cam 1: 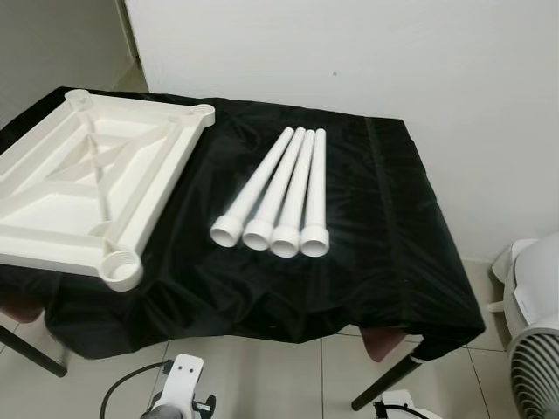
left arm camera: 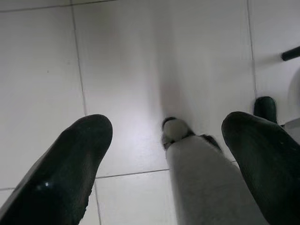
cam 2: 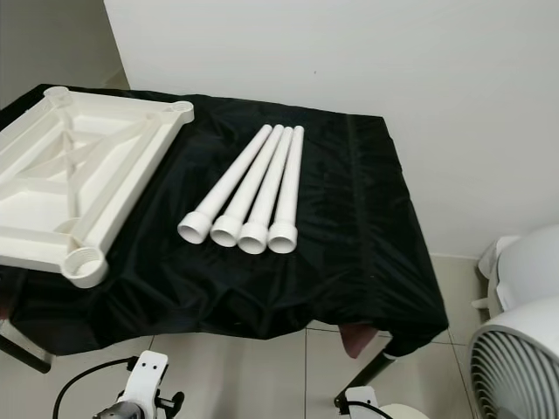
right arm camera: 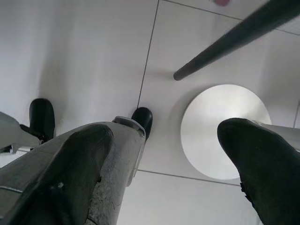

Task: Building children table

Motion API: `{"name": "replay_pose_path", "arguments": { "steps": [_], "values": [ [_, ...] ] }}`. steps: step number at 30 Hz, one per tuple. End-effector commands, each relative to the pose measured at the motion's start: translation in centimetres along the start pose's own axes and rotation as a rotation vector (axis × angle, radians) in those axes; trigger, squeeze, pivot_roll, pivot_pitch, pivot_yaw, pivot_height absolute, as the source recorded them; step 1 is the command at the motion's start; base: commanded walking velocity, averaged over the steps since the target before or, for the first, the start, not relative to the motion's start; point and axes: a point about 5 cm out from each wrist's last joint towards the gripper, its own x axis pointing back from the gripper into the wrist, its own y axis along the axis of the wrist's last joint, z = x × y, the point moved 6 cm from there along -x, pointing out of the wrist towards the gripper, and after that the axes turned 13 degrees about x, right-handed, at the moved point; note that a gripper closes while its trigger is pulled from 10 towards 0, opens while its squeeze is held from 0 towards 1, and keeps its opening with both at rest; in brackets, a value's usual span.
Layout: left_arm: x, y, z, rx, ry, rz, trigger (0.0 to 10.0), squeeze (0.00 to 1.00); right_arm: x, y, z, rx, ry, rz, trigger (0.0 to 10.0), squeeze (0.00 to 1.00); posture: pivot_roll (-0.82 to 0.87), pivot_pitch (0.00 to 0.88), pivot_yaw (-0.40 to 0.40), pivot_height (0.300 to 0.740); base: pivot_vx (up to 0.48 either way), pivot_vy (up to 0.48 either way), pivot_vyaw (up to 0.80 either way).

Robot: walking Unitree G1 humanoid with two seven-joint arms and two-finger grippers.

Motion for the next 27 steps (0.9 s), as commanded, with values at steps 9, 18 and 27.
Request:
{"name": "replay_pose_path", "arguments": {
  "steps": [9,18,27],
  "values": [
    [0.13,-0.69,0.59,-0.001,0.040,0.019,10.0,0.00,0.44,-1.83,0.95,0.020,0.041,0.060,10.0,0.00,0.04,0.000,-0.028,0.740,0.000,0.395,0.00],
    [0.12,-0.60,0.66,-0.001,0.043,0.019,10.0,0.00,0.41,-1.81,0.57,0.020,0.038,0.063,10.0,0.00,0.04,0.000,-0.026,0.740,0.000,0.394,0.00],
    [0.09,-0.16,0.89,-0.021,0.045,0.011,10.0,0.00,0.38,-1.76,0.72,0.016,0.044,0.064,10.0,0.00,0.05,0.000,-0.016,0.740,0.000,0.109,0.00]
  ]
}}
